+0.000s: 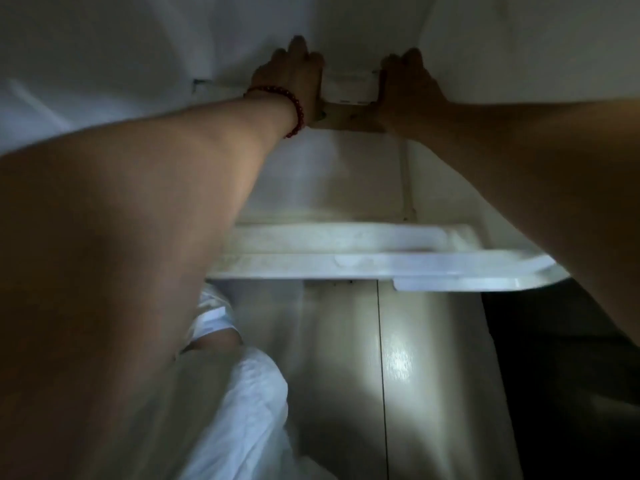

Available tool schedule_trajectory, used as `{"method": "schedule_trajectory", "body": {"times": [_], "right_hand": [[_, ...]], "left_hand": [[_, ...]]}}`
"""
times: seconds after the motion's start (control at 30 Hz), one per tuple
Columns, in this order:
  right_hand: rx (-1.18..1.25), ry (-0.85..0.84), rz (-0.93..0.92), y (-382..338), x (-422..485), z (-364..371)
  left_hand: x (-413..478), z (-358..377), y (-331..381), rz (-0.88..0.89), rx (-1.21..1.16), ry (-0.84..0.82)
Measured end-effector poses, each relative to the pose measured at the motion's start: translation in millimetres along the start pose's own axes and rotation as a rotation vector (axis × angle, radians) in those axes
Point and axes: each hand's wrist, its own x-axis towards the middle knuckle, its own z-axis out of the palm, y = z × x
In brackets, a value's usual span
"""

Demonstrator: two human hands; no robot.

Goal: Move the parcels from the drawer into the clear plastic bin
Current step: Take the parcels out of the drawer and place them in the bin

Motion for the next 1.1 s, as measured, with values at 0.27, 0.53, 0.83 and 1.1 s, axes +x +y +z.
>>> {"method": "schedule_trajectory", "body": {"times": [0.27, 0.53, 0.83, 1.1], "right_hand": [[0.094, 0.082, 0.002, -29.9, -66.1, -27.5], [0.229, 0.021, -0.009, -58.5, -217.0, -103.2], [0.594, 0.125, -0.217, -54.3, -401.6, -164.0], [1.155, 0.224, -0.159, -44.3, -448.8, -141.0]], "left_hand": [[-63.6, -43.8, 5.1, -0.022, 0.018, 0.073], [-202.4, -111.2, 45.2, -0.097, -0.281, 0.098], [-371.3, -193.7, 90.1, 0.043, -0.474, 0.189], [-407.4, -202.4, 116.8, 0.007, -0.909, 0.316]]}}
